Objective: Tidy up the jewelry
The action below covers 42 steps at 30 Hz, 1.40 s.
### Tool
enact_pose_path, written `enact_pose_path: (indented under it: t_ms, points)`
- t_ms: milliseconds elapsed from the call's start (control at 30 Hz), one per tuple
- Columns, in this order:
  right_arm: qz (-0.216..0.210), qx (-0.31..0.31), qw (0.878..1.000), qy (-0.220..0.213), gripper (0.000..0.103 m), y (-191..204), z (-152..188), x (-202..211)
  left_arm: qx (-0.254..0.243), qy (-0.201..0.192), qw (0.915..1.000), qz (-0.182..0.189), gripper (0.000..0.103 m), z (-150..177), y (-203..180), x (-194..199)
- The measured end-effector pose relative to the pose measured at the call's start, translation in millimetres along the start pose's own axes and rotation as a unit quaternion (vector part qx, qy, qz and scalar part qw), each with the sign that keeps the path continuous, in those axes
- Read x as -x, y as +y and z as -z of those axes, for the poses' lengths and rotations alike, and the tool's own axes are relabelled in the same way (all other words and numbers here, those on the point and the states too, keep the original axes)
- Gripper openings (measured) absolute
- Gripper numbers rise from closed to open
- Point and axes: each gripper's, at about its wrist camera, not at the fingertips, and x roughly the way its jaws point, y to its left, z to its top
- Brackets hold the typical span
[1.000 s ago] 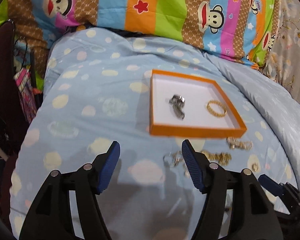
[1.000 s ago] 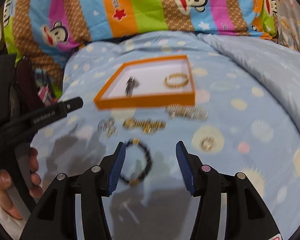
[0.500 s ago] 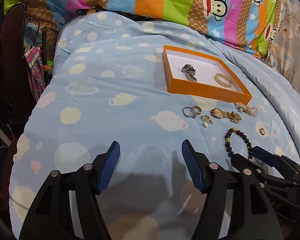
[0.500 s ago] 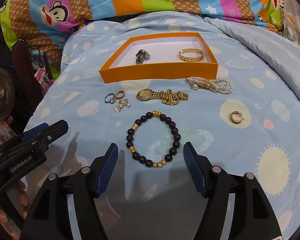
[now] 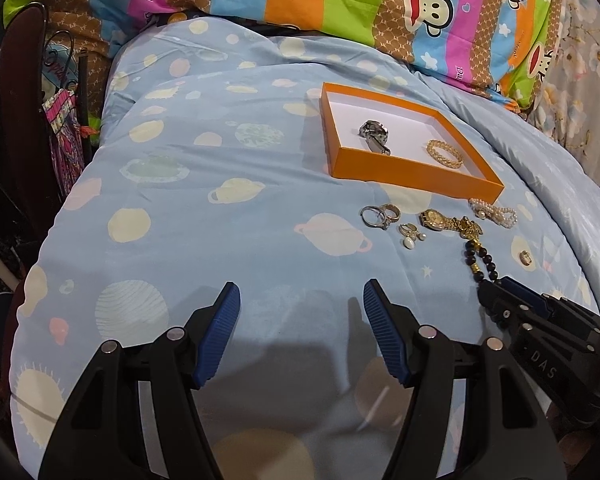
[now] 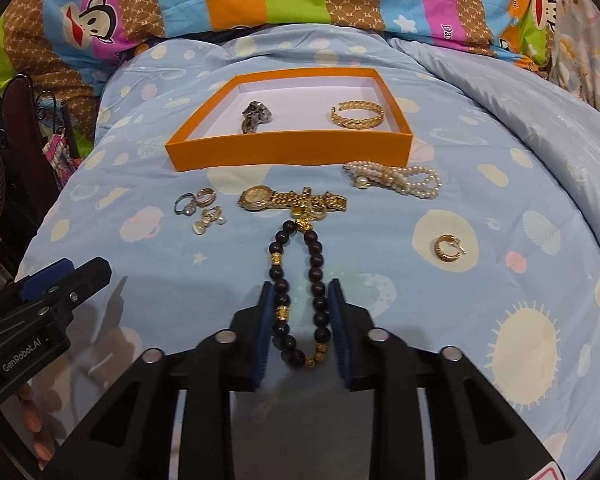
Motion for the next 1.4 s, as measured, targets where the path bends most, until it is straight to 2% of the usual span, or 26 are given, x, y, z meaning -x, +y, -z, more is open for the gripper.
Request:
enact_pose_path:
  t_ms: [67, 100, 433, 567, 800, 933, 1033, 1400]
  points:
    - [-0.006, -0.008, 1.000, -0.001, 0.012, -4.9, 1.8, 2.3, 0.000, -0.001, 1.0000, 0.001, 0.062, -0.2, -0.8, 0.3]
    - [-0.005, -0.011, 1.000, -0.003, 0.007, -7.0, 3.1, 4.2, 0.000, -0.001, 1.0000, 0.001, 0.062, -0.4, -2.1, 0.4]
    - [-0.005, -0.044, 0.999, -0.025, 0.007, -40.5, 15.9, 28.7, -0.015, -0.003, 0.9996, 0.024, 0.062, -12.5, -29.5, 3.4]
    - [0.001, -0.054, 0.998, -0.029, 0.007, -56.4, 21.1, 33.5, -0.027, -0.010, 0.9986, 0.045, 0.062, -24.5, -53.7, 5.5]
    - [0.009, -0.083, 0.996, -0.034, 0.007, -86.7, 29.7, 39.1, -0.077, -0.018, 0.9941, 0.075, 0.062, -43.9, -123.0, -4.2]
    - [0.012, -0.099, 0.994, -0.034, 0.007, -102.9, 33.5, 38.9, -0.078, 0.014, 0.9919, 0.100, 0.062, -53.4, -155.7, -31.8]
    - [0.007, -0.109, 0.993, -0.036, 0.007, -111.5, 34.8, 38.6, -0.070, 0.036, 0.9914, 0.105, 0.062, -57.6, -171.3, -53.4]
    - [-0.008, -0.112, 0.993, -0.035, 0.007, -113.7, 32.8, 35.8, -0.063, 0.061, 0.9921, 0.089, 0.062, -67.2, -202.4, -96.5]
